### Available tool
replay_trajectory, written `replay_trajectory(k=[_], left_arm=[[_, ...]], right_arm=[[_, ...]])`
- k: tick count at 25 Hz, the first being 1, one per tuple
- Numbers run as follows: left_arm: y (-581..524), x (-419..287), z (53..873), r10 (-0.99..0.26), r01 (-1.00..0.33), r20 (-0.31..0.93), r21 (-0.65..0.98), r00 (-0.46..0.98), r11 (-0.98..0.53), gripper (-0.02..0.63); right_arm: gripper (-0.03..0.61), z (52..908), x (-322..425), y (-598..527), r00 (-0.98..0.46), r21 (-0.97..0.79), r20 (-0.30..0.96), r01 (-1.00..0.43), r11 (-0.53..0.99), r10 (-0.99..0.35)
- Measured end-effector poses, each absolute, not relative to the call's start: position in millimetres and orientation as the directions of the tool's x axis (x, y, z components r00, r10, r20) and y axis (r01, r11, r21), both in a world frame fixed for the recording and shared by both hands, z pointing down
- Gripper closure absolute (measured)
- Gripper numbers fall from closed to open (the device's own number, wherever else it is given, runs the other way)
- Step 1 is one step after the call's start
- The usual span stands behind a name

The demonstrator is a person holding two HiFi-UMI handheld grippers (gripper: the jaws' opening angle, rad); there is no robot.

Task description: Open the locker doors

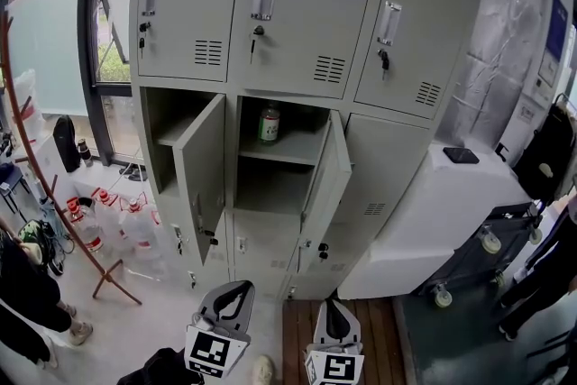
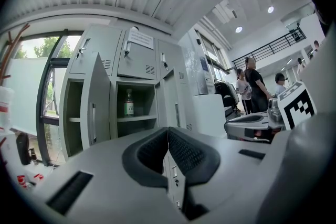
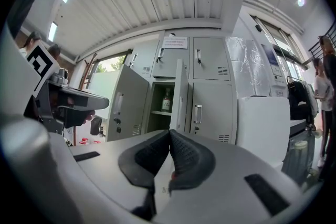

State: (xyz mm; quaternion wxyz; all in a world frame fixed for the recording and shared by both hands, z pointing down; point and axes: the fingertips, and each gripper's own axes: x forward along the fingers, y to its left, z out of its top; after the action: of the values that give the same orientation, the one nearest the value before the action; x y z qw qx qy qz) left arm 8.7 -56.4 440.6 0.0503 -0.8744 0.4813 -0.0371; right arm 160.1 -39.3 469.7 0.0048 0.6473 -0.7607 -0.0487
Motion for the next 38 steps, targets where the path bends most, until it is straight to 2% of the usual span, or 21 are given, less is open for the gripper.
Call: replay_trajectory(k=[8,14,23,34,38], left_arm=[[-43.8,21.9,433.5,-0.826,-0.819,0.001,-0.121,0.564,-0.560,0.591],[-17.5,41.5,436.5,-0.791,-0.785,0.000,-0.118,0.612,-0.608,0.591],[-7.8,90.6,427.7,-0.749,-0.746,-0.017,-0.113,0.662,-0.656,0.591],[-82.2,176.8,408.6,-0.773,-0.780,-0.117,-0.162,0.624,-0.605,0.591],[-116.4,210.0,416.2,-0.816,-0.810,-0.018,-0.136,0.578,-0.570,0.591]], right_arm=[[0.561,467.0,172.9,-21.0,-0.123,0.087,-0.048,-0.989,0.118,-0.991],[0.561,474.6,189.6,12.1,-0.086,0.155,0.008,-0.984,0.086,-0.996],[0.561,459.6,229.4,21.7,-0.043,0.167,-0.001,-0.985,0.042,-0.999],[0.562,453.5,302.0,-70.3,-0.140,0.162,-0.023,-0.978,0.135,-0.990],[0.562,451.4,326.7,-114.8,-0.207,0.148,-0.015,-0.968,0.202,-0.978]])
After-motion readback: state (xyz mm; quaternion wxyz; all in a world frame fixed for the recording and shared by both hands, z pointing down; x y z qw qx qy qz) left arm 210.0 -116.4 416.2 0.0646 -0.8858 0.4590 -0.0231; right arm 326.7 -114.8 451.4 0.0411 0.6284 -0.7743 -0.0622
